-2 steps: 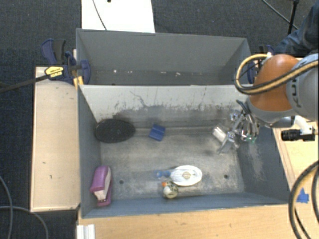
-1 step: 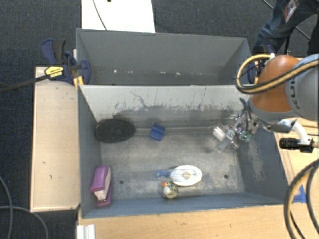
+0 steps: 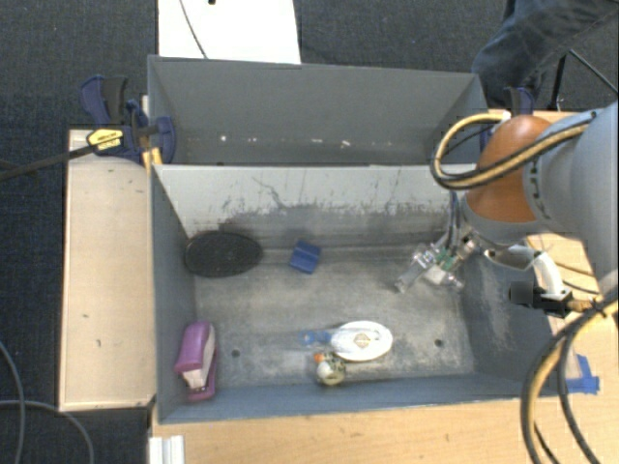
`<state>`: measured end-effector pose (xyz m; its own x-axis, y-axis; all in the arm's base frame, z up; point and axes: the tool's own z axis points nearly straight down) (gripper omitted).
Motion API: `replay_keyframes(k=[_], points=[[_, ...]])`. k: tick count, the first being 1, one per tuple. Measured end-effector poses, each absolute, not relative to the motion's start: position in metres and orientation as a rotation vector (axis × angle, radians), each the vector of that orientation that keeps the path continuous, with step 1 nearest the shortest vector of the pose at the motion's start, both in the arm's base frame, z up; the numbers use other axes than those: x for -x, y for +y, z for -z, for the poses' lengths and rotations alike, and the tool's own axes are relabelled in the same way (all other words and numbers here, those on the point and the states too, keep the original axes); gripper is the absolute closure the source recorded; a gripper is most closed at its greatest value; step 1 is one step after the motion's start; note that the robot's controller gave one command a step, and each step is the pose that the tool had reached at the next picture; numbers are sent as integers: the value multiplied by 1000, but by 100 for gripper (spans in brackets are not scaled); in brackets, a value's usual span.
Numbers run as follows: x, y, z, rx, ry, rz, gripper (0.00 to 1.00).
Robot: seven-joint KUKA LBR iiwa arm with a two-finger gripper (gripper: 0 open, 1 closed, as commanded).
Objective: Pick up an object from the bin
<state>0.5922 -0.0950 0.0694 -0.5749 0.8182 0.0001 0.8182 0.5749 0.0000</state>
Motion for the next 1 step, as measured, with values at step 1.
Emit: replay_keyframes(k=[1], points=[[-593, -115, -71, 1501, -2768, 2, 0]])
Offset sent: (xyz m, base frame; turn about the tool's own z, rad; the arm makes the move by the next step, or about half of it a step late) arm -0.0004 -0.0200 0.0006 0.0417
